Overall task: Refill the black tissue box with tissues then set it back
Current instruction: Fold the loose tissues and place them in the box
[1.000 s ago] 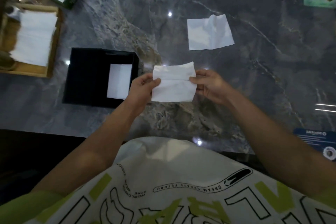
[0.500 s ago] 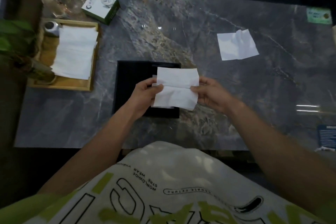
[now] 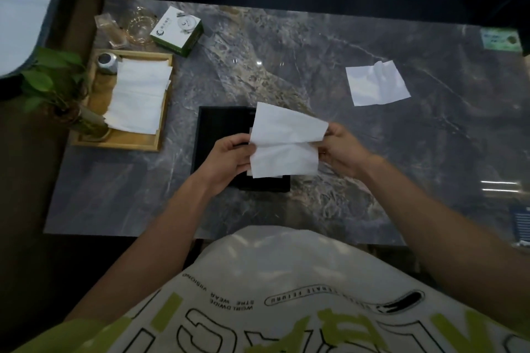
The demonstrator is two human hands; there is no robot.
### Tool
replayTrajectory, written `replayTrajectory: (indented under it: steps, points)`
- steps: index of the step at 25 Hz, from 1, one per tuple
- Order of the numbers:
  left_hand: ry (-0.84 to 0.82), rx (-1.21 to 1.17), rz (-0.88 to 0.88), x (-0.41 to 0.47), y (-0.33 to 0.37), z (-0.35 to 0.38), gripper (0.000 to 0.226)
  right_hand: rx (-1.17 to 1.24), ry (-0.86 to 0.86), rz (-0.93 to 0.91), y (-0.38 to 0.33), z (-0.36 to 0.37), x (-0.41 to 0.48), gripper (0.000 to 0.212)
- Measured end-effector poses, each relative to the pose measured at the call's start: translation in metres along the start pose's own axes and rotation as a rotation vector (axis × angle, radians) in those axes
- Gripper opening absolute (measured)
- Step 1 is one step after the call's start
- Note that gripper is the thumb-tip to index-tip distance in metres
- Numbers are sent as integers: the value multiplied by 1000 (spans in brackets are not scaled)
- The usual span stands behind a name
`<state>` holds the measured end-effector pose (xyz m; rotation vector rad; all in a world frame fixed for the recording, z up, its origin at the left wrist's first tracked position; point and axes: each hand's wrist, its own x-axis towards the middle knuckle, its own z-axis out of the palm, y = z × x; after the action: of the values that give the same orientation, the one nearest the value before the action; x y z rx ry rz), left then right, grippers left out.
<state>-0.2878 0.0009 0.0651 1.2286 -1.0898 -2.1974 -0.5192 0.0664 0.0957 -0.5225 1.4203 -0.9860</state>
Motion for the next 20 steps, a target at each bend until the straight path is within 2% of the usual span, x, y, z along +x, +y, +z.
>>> replayTrajectory:
  steps: [3,8,12,15,18,20]
  points:
    - [-27,15,42,-6,-1,-2,35,-135,-45,-86,-2,0,-6,47]
    - [12,16,48,-10,9,-2,44,-285,-131,-168,-11,3,-15,51]
    - [69,-17,-10,-12,14,3,33,-328,-105,-200,-10,8,-17,58]
    - [74,64,25,-14,12,9,16,-409,-87,-256,-9,10,-19,56]
    - [33,123,55,-16,12,14,26,-376,-28,-283,-10,9,-20,38]
    - [41,98,66,-18,12,19,27,-231,14,-190,-10,7,-18,22]
